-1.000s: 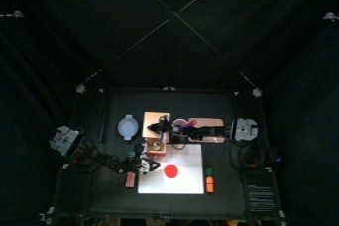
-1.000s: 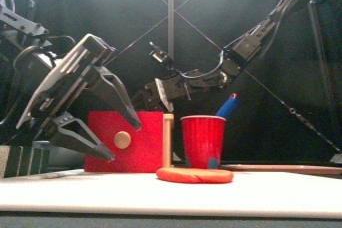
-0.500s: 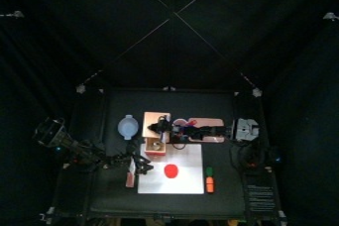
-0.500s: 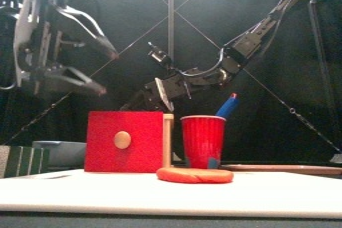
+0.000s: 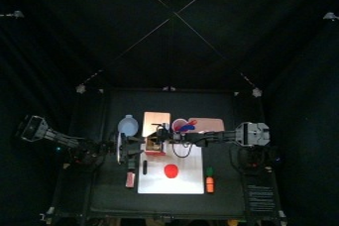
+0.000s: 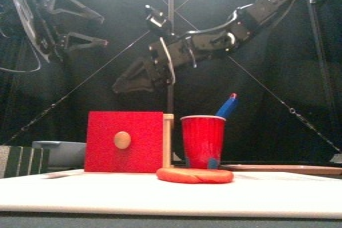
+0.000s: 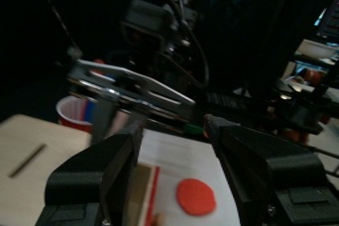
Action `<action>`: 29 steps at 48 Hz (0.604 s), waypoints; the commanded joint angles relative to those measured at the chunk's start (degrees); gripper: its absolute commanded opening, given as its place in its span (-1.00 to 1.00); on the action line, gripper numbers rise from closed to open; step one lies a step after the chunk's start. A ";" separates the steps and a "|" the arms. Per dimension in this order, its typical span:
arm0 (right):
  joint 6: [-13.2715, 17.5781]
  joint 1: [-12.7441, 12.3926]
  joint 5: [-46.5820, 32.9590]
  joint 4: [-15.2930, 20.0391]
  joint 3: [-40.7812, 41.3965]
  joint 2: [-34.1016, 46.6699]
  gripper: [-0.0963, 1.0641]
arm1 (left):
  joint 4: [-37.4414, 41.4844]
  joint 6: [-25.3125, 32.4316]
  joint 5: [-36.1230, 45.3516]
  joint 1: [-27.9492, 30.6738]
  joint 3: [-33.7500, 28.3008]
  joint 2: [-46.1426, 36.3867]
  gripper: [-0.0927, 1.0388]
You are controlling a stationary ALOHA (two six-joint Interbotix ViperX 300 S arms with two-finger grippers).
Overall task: Get the cutter from the drawer then cut the dough then place the extra dough in the bowl
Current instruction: Place the cutter on the board
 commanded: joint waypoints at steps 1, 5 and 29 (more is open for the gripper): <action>0.18 1.41 5.98 2.46 -0.79 -4.48 0.30 | 3.16 1.85 -0.53 3.43 0.44 -3.96 0.73; 0.18 2.29 9.14 3.69 -0.79 -5.27 0.42 | 4.48 2.11 -0.53 4.31 1.05 -5.80 0.73; 0.18 2.90 27.86 6.68 -3.43 -5.71 0.49 | 8.35 2.02 -0.53 4.39 2.20 -7.21 0.73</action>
